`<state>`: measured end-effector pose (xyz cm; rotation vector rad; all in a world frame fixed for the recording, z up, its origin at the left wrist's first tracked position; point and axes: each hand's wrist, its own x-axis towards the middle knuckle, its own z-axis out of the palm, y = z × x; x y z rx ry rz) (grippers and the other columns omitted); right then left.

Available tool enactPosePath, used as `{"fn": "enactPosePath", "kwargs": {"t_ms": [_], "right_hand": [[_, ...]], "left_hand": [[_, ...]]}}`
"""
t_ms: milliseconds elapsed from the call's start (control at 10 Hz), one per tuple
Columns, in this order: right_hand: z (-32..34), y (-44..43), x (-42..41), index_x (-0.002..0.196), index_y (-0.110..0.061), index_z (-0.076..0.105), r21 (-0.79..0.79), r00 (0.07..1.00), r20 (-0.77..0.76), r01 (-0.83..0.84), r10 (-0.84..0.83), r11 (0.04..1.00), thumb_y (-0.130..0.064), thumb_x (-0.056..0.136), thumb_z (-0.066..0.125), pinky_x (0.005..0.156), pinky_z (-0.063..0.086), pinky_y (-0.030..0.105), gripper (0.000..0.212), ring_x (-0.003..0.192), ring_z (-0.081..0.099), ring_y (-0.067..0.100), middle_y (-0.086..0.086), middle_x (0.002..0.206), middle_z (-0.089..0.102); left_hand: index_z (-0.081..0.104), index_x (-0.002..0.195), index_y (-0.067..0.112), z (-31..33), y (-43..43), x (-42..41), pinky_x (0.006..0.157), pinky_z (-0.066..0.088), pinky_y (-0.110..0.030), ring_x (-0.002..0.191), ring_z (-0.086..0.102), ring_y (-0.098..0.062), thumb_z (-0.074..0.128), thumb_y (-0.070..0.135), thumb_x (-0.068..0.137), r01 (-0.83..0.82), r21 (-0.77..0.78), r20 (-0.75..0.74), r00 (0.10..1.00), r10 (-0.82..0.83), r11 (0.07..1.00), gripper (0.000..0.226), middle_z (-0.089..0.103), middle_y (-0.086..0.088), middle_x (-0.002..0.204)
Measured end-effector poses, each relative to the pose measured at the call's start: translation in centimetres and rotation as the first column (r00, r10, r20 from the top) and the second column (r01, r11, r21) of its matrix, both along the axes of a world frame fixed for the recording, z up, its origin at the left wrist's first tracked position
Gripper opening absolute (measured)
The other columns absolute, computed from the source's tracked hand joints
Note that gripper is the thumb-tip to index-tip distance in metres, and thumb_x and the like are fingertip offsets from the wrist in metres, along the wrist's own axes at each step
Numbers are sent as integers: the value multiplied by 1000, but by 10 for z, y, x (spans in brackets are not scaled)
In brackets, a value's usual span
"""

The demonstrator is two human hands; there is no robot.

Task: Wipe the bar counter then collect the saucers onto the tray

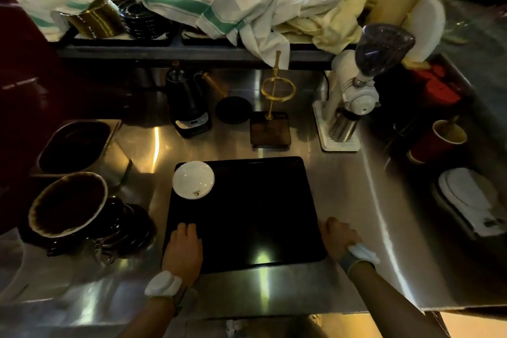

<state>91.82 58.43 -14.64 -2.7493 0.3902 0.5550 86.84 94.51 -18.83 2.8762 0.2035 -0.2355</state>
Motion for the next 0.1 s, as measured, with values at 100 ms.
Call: {"fn": "enactPosePath", "kwargs": {"t_ms": [100], "right_hand": [[-4,-21,-2,70,-27,39,107,1000,7,-14,14,994,-45,97,38,66,39,31,33,82,65,35,12,90,68]], "left_hand": [[57,112,3,-1,-24,12,70,49,-41,88,57,-35,60,17,90,-9,-98,26,1000,11,995,26,56,-17,104]]}}
